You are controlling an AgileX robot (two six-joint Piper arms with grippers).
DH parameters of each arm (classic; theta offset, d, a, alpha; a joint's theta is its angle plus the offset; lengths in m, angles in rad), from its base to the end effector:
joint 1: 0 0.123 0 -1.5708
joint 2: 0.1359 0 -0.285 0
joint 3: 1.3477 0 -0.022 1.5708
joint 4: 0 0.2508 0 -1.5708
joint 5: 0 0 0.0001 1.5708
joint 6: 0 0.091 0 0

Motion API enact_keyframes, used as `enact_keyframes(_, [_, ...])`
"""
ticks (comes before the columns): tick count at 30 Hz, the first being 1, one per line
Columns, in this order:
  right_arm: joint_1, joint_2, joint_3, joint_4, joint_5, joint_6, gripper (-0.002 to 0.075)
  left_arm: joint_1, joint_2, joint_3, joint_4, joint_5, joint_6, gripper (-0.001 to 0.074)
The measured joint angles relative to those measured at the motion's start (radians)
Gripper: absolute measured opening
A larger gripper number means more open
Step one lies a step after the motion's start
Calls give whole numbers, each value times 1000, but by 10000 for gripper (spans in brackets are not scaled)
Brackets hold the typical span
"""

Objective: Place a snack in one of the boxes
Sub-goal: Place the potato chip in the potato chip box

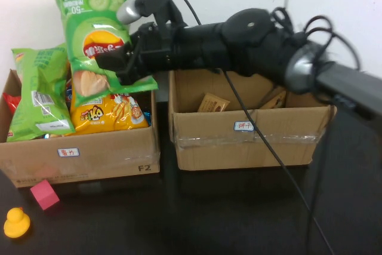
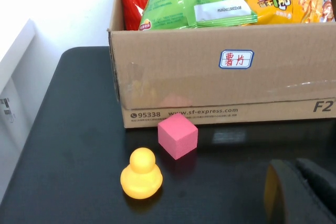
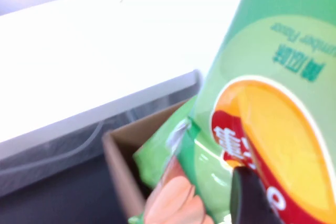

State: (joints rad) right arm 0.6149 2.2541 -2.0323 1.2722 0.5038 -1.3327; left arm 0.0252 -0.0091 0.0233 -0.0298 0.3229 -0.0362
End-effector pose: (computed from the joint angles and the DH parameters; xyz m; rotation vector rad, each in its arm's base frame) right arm 0.4143 0.3441 0.2822 -0.9761 1.6410 0.7987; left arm 0.0540 0.0005 0.1767 -0.0749 1.8192 -0.0364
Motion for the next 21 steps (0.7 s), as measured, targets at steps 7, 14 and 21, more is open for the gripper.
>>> enact_keyframes(7, [0, 247, -266, 24, -42, 48, 283, 0, 0, 0, 0, 0, 0, -1])
enact_keyframes(14, [0, 407, -345, 46, -43, 89, 283, 0, 0, 0, 0, 0, 0, -1])
enact_keyframes(21, [0, 432, -356, 66, -24, 104, 341, 0, 0, 0, 0, 0, 0, -1])
